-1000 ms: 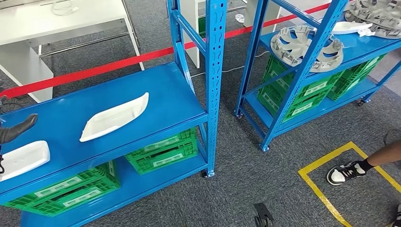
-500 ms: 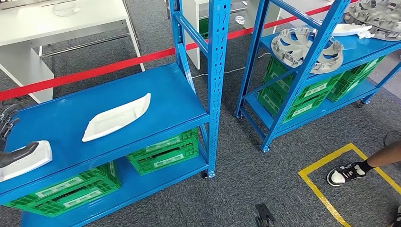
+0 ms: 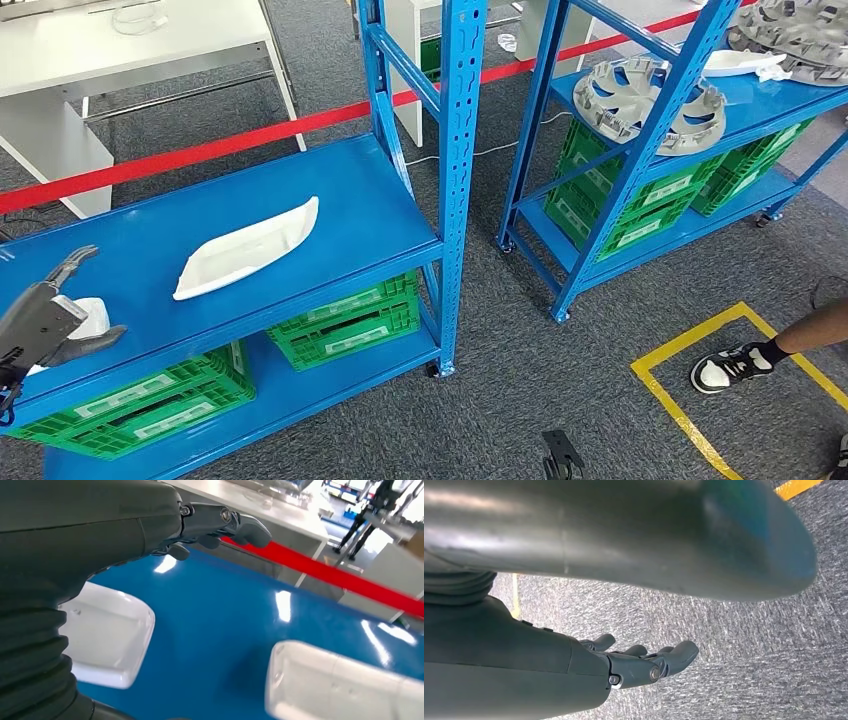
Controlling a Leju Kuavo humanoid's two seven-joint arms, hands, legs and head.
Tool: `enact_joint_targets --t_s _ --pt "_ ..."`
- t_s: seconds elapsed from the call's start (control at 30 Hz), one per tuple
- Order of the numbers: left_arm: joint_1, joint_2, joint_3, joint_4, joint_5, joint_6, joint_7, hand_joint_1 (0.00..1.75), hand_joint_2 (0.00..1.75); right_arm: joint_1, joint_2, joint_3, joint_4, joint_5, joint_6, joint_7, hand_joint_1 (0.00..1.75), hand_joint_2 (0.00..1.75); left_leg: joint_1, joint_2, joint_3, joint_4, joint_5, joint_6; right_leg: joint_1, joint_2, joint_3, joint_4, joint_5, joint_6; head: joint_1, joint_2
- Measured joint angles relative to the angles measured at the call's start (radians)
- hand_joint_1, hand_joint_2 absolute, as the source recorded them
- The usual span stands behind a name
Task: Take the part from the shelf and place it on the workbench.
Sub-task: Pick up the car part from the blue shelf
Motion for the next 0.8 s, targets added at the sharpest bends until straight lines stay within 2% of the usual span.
enact_joint_targets --t_s 0.2,0.43,0.8 --pt "-0.015 -0.012 -0.077 0.033 -0.058 0.005 0.02 0.0 1.75 0.0 -0.004 -0.012 0.0 0.004 0.0 0.004 0.0 0.0 0.0 0.0 -0.001 0.0 0.0 0.0 0.0 0.0 0.0 0.0 0.0 0.0 0.0 0.0" --pt "-0.014 -0.009 -0.116 0.049 -0.072 -0.015 0.026 0.0 1.75 0.0 -0.006 -0.015 0.0 0.015 0.0 0.014 0.0 0.0 0.0 0.0 -0.008 0.0 -0.001 0.001 0.0 0.0 0.0 0.0 -0.001 0.001 0.0 0.0" --pt "-0.011 0.006 -0.138 0.06 -0.109 0.073 0.07 0.0 1.75 0.0 -0.006 -0.015 0.0 0.029 0.0 0.012 0.0 0.0 0.0 0.0 -0.008 0.0 -0.001 0.001 0.0 0.0 0.0 0.0 -0.001 0.001 0.0 0.0"
